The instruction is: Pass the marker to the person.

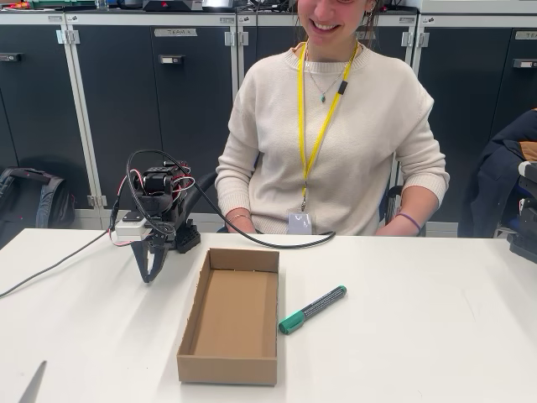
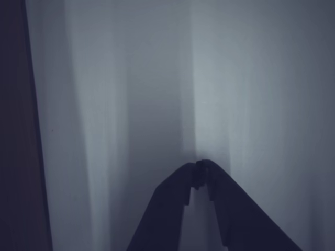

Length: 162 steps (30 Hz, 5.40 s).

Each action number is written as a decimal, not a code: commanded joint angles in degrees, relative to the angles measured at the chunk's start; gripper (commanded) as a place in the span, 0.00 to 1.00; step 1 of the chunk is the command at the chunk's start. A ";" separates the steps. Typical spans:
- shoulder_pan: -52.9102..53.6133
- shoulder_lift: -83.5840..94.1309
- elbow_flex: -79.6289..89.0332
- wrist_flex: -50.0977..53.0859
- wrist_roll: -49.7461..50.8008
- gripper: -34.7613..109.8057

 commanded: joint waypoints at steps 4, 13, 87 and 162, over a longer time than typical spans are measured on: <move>2.02 -3.43 1.05 -3.60 0.88 0.21; 1.93 -3.43 1.05 -3.78 0.97 0.21; -49.22 -145.99 -162.51 29.79 80.95 0.21; -47.81 -159.35 -167.70 18.72 86.31 0.21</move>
